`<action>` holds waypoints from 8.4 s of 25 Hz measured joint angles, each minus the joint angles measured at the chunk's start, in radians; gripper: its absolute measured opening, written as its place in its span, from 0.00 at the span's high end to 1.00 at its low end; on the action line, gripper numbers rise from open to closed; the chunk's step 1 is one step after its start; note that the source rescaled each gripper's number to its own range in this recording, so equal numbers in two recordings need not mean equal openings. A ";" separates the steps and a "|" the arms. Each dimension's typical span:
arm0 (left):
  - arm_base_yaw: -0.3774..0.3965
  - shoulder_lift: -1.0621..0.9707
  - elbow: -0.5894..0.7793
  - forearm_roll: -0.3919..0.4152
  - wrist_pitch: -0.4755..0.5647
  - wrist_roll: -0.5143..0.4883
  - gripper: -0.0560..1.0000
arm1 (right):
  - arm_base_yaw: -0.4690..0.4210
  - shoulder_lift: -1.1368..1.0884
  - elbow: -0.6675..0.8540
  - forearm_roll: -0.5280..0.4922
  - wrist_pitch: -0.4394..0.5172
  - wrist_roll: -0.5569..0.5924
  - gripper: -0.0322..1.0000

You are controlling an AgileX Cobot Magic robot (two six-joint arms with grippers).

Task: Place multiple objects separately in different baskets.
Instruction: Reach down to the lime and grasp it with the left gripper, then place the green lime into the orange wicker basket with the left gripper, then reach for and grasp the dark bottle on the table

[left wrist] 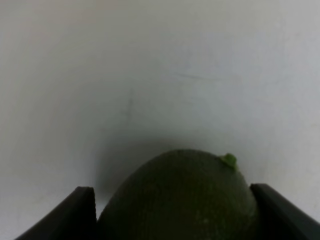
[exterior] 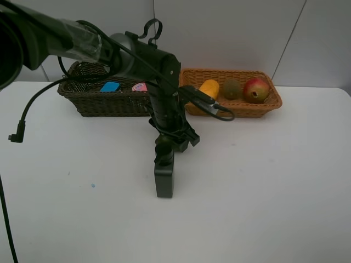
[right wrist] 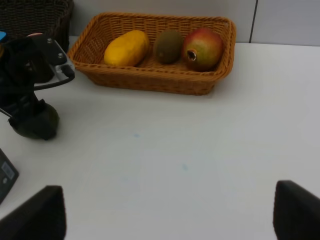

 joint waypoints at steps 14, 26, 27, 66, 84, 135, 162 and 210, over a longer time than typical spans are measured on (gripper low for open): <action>0.000 -0.045 -0.117 0.001 0.138 -0.009 0.39 | 0.000 0.000 0.000 0.000 0.000 0.000 0.00; -0.025 -0.048 -0.327 0.000 0.113 -0.009 0.39 | 0.000 0.000 0.000 -0.006 0.000 0.000 0.00; -0.028 -0.048 -0.331 0.000 0.084 -0.009 0.39 | 0.000 0.000 0.000 0.000 0.000 0.000 0.00; -0.024 0.137 -0.332 -0.036 -0.638 -0.059 0.39 | 0.000 0.000 0.000 -0.006 0.000 0.000 0.00; 0.003 0.137 -0.332 -0.022 -0.651 -0.066 0.01 | 0.000 0.000 0.000 0.000 0.000 0.000 0.00; -0.019 -0.181 -0.332 0.071 0.478 -0.577 0.00 | 0.000 0.000 0.000 0.000 0.000 0.000 0.00; -0.219 -0.422 0.045 0.186 0.455 -1.010 0.00 | 0.000 0.000 0.000 0.000 0.000 0.000 0.00; -0.209 -0.265 0.259 0.121 0.114 -1.037 0.00 | 0.000 0.000 0.000 -0.006 0.000 0.000 0.00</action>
